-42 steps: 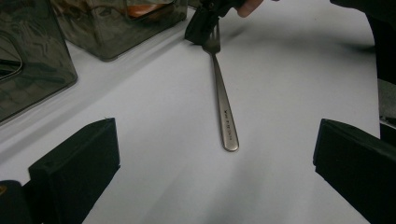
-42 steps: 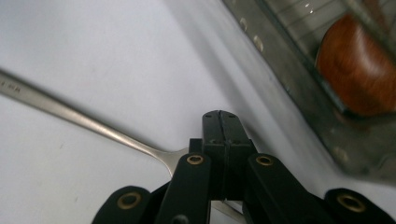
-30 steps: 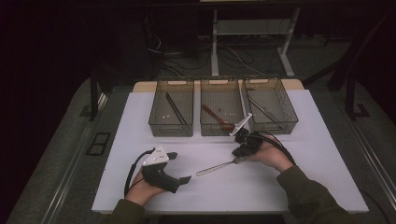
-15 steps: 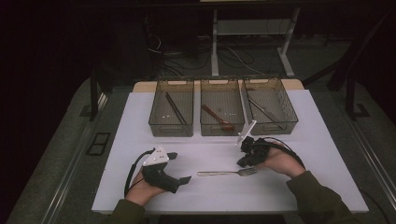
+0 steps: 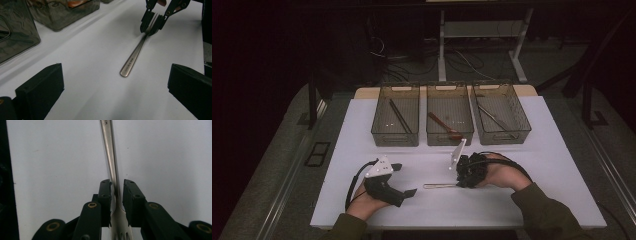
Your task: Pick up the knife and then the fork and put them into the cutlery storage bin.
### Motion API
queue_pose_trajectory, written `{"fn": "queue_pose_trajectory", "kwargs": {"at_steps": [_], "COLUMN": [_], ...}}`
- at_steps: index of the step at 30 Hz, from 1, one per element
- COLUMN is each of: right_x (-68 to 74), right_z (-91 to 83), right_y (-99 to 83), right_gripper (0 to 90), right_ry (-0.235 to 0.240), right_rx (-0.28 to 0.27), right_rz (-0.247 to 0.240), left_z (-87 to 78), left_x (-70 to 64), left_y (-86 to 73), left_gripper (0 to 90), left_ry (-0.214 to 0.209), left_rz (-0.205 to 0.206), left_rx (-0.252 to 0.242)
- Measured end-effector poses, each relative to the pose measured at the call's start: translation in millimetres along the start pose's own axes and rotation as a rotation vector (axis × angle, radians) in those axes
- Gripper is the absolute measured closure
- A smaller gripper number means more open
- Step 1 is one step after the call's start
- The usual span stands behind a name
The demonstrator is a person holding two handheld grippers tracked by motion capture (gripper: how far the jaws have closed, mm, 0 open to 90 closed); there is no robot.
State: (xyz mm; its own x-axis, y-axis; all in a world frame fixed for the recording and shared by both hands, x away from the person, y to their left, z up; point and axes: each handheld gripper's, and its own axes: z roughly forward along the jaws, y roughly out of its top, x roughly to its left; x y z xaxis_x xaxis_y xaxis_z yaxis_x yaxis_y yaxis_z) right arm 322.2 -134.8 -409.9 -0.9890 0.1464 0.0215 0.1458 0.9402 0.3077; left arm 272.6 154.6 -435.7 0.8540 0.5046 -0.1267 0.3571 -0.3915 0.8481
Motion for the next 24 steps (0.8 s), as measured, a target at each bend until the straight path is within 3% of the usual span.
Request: {"fn": "queue_pose_trajectory", "kwargs": {"at_steps": [6,11,19,24], "right_x": [1.5,1.8,4.9,4.9], "right_z": [9.1,12.8,12.9,12.3], "right_y": [7.4,9.0,11.3,10.7], "right_gripper": [75.4,77.6,83.1,83.5], "right_ry": [-0.010,-0.010,-0.024,-0.016], "right_rx": [0.065,0.086,0.106,0.103], "right_rz": [-0.051,-0.071,-0.084,-0.057], "left_z": [0.3,0.5,0.0,-0.6], "left_x": [-0.3,-0.3,-0.3,-0.1], "left_y": [0.0,0.0,0.0,0.2], "left_gripper": [0.0,0.0,0.0,0.0], "left_ry": [-0.002,-0.002,-0.001,0.000], "left_rz": [0.000,0.000,0.001,0.001], "left_rx": [0.001,0.002,0.001,0.002]}}
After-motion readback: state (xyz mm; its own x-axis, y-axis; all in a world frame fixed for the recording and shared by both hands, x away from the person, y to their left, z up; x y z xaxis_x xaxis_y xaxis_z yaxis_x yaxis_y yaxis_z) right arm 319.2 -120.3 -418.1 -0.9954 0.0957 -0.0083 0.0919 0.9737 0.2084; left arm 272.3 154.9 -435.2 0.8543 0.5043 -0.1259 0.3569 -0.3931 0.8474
